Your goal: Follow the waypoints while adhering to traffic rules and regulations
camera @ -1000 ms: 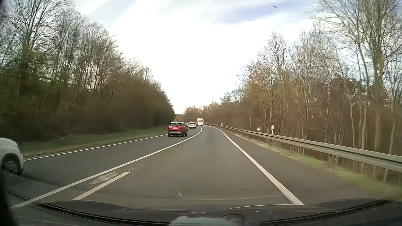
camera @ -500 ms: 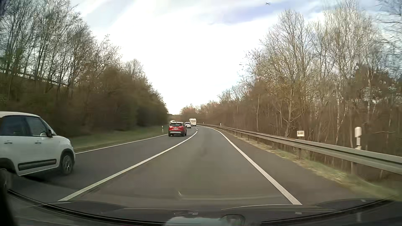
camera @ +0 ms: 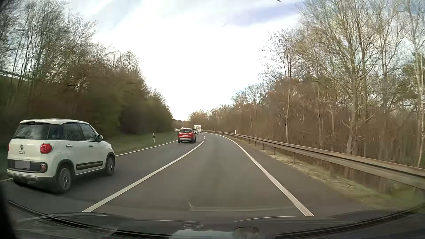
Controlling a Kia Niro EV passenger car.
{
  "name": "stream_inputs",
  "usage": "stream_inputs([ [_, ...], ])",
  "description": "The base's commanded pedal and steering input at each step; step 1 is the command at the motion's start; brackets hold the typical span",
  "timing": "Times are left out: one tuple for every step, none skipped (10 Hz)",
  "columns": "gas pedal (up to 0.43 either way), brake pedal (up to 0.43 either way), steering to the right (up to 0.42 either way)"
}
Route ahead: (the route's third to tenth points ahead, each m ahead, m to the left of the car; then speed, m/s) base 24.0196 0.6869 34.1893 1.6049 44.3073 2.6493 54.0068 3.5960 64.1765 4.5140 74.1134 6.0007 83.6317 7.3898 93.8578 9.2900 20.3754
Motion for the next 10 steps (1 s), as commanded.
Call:
stream_inputs([
  [0.157, 0.000, -0.005],
  [0.157, 0.000, -0.005],
  [0.157, 0.000, -0.007],
  [0.157, 0.000, -0.008],
  [0.157, 0.000, -0.009],
  [0.157, 0.000, -0.010],
  [0.157, 0.000, -0.010],
  [0.157, 0.000, -0.010],
  [0.157, 0.000, -0.011],
  [0.157, 0.000, -0.012],
])
